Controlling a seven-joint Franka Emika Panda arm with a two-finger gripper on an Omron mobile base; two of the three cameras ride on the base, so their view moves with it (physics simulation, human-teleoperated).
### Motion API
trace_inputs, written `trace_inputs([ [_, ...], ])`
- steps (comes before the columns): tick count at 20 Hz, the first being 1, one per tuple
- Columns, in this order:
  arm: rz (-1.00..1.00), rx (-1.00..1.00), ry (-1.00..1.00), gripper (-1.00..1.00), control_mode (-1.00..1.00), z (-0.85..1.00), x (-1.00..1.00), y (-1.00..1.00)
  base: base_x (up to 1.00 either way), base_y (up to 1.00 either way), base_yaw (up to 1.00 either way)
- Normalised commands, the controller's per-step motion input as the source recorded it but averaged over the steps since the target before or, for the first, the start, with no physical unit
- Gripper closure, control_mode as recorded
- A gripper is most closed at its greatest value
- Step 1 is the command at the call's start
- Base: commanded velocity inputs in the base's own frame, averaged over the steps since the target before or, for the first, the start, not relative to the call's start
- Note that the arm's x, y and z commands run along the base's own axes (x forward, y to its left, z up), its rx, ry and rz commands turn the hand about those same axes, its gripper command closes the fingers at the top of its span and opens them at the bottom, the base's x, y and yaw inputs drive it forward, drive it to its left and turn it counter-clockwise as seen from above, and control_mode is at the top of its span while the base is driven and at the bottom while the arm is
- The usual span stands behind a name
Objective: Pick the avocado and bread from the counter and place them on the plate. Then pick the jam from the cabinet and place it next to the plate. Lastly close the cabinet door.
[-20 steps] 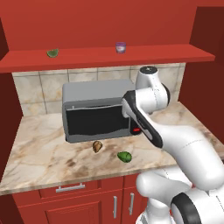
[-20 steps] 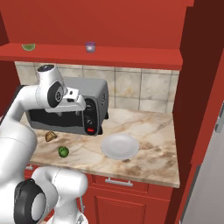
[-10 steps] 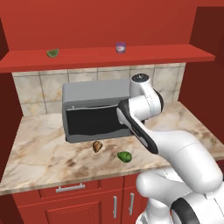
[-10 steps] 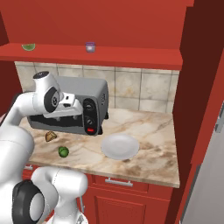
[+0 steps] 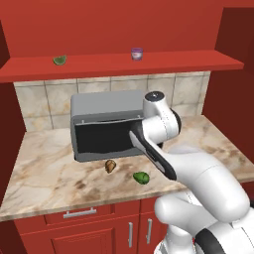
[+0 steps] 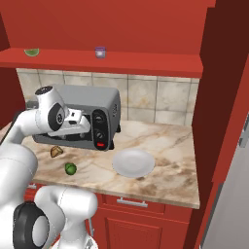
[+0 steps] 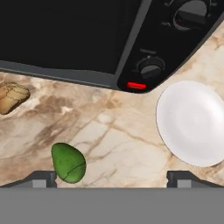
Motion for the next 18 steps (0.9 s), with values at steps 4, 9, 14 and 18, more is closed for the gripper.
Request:
trace_inputs([
  [4,0.00,0.00,0.00,-1.00,-1.00,-0.17,0.00,0.05,0.00,0.00,0.00],
  [9,0.00,0.00,0.00,-1.00,-1.00,-0.17,0.00,0.04,0.00,0.00,0.00],
  [14,0.01,0.00,0.01,-1.00,-1.00,-0.18,0.00,0.08,0.00,0.00,0.00],
  [18,0.06,0.00,0.02,-1.00,-1.00,-0.17,0.00,0.17,0.00,0.00,0.00],
])
